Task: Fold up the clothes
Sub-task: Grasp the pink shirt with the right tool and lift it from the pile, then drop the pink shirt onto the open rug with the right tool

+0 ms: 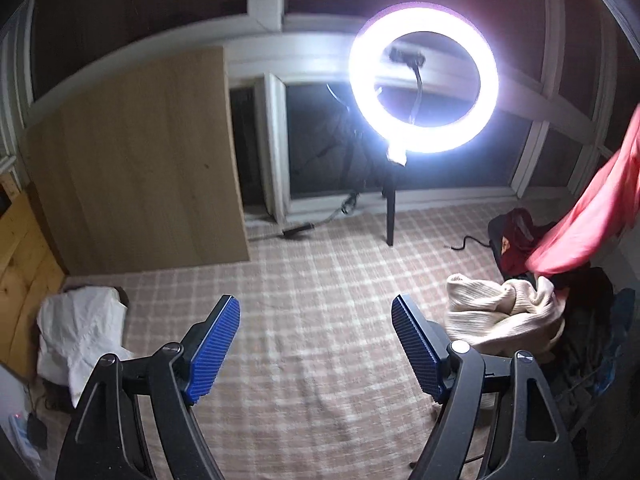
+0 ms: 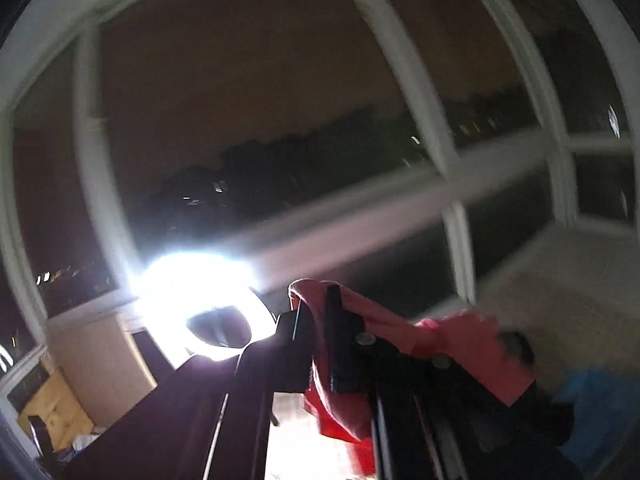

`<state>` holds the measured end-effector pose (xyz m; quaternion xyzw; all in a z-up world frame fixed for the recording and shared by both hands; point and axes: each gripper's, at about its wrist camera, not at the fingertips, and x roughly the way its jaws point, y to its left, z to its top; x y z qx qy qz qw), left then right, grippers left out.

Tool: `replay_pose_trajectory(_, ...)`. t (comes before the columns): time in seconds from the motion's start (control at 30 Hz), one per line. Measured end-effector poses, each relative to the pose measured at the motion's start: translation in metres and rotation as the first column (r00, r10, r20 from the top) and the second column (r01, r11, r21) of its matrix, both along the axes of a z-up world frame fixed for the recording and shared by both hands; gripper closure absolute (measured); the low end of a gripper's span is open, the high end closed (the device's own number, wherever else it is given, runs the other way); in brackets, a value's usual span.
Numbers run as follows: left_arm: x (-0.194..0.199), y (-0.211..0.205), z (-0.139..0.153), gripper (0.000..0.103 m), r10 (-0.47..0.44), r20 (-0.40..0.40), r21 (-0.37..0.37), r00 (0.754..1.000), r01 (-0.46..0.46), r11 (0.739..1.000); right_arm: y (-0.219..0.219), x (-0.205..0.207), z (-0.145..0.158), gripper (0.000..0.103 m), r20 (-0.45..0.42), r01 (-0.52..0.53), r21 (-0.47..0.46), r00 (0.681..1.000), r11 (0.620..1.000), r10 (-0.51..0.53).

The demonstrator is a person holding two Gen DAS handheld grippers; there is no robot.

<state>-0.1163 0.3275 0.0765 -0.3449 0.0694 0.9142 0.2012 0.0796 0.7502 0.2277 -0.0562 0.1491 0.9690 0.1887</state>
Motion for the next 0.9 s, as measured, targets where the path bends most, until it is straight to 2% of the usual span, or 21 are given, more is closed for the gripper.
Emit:
replay_pose_trajectory(0.07, 0.002, -0.022, 0.006, 0.026, -0.005, -0.016, 0.007, 1.000, 0.005, 1.000, -0.042, -0.006, 0.019, 0.098, 0.011, -0.050, 0.066, 0.999, 0.997, 0.049)
replay_pose_trajectory(0.17, 0.005, -0.066, 0.018, 0.026, -0.007, -0.038, 0.016, 0.999, 0.007, 1.000, -0.104, -0.015, 0.027, 0.098, 0.036, -0.163, 0.068, 0.986, 0.984, 0.161)
replay_pose_trajectory(0.23, 0.008, -0.100, 0.027, 0.026, -0.001, -0.055, 0.011, 0.999, 0.002, 1.000, -0.149, -0.024, 0.026, 0.098, 0.057, -0.240, 0.056, 0.970, 0.969, 0.237)
replay_pose_trajectory(0.37, 0.006, -0.159, 0.025, 0.025, 0.036, -0.109, -0.094, 0.993, -0.046, 0.995, -0.237, -0.082, -0.004, 0.096, 0.168, -0.378, 0.004, 0.913, 0.926, 0.372)
replay_pose_trajectory(0.43, 0.003, -0.183, 0.020, 0.025, 0.050, -0.130, -0.151, 0.990, -0.070, 0.986, -0.258, -0.114, -0.051, 0.084, 0.291, -0.420, -0.078, 0.858, 0.904, 0.423)
replay_pose_trajectory(0.47, -0.001, -0.192, 0.012, 0.025, 0.048, -0.109, -0.166, 0.993, -0.066, 0.984, -0.267, -0.130, -0.076, 0.076, 0.352, -0.434, -0.122, 0.822, 0.893, 0.448)
replay_pose_trajectory(0.5, -0.007, -0.200, 0.002, 0.025, 0.043, -0.077, -0.177, 0.996, -0.056, 0.983, -0.277, -0.146, -0.101, 0.076, 0.409, -0.445, -0.168, 0.781, 0.880, 0.473)
replay_pose_trajectory(0.57, -0.016, -0.208, -0.018, 0.025, 0.025, -0.021, -0.190, 0.999, -0.029, 0.981, -0.296, -0.179, -0.150, 0.076, 0.512, -0.454, -0.260, 0.683, 0.852, 0.520)
replay_pose_trajectory(0.63, -0.025, -0.209, -0.040, 0.025, 0.003, 0.035, -0.197, 0.999, 0.004, 0.980, -0.315, -0.211, -0.200, 0.076, 0.598, -0.448, -0.351, 0.569, 0.822, 0.565)
replay_pose_trajectory(0.67, -0.029, -0.209, -0.051, 0.025, -0.008, 0.063, -0.200, 0.998, 0.020, 0.980, -0.313, -0.205, -0.211, 0.075, 0.626, -0.418, -0.337, 0.570, 0.844, 0.532)
replay_pose_trajectory(0.73, -0.035, -0.201, -0.070, 0.025, -0.044, 0.118, -0.186, 0.992, 0.066, 0.980, -0.304, -0.184, -0.229, 0.064, 0.674, -0.350, -0.280, 0.592, 0.894, 0.442)
replay_pose_trajectory(0.77, -0.038, -0.192, -0.082, 0.025, -0.067, 0.152, -0.173, 0.986, 0.094, 0.980, -0.298, -0.182, -0.240, 0.057, 0.701, -0.324, -0.264, 0.582, 0.908, 0.411)
replay_pose_trajectory(0.83, -0.044, -0.168, -0.103, 0.025, -0.114, 0.206, -0.161, 0.972, 0.149, 0.976, -0.284, -0.182, -0.264, 0.057, 0.754, -0.276, -0.235, 0.553, 0.932, 0.354)
replay_pose_trajectory(0.9, -0.046, -0.143, -0.126, 0.025, -0.156, 0.251, -0.160, 0.955, 0.200, 0.967, -0.275, -0.184, -0.285, 0.057, 0.773, -0.280, -0.261, 0.513, 0.924, 0.374)
